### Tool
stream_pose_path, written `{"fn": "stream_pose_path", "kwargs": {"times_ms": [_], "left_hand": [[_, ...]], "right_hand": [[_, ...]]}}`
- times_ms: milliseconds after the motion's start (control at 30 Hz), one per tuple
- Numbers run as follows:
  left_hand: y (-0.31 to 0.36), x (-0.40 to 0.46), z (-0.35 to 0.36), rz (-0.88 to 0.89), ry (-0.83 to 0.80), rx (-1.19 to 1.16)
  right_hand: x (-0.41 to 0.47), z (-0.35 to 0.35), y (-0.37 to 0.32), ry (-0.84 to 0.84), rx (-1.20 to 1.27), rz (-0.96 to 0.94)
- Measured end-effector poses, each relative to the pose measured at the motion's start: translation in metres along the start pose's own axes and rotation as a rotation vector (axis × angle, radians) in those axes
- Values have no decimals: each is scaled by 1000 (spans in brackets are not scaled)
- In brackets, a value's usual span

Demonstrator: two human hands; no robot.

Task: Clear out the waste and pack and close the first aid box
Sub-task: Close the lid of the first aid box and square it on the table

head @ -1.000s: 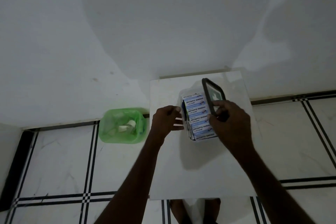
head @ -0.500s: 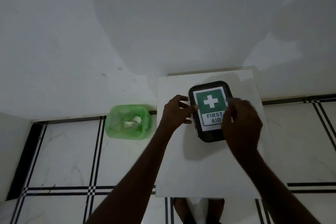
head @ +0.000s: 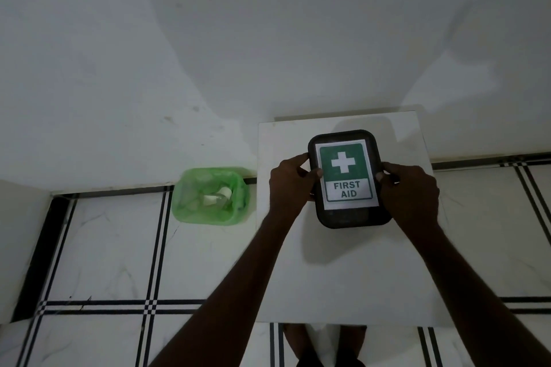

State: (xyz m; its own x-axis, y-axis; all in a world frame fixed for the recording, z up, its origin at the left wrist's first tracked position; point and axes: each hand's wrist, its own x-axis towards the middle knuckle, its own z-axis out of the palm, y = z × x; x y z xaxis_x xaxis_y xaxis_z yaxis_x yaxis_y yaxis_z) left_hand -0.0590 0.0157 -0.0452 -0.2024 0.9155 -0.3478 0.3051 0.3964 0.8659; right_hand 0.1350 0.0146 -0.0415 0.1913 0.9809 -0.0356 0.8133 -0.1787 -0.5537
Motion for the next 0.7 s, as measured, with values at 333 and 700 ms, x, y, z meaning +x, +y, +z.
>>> {"fn": "stream_pose_path", "kwargs": {"times_ms": [333, 700], "left_hand": [[-1, 9, 0, -279, -40, -158], [-30, -50, -8, -471, -176, -355]], "right_hand": [[28, -3, 18, -374, 512, 363], [-24, -15, 36, -440, 682, 604]]}}
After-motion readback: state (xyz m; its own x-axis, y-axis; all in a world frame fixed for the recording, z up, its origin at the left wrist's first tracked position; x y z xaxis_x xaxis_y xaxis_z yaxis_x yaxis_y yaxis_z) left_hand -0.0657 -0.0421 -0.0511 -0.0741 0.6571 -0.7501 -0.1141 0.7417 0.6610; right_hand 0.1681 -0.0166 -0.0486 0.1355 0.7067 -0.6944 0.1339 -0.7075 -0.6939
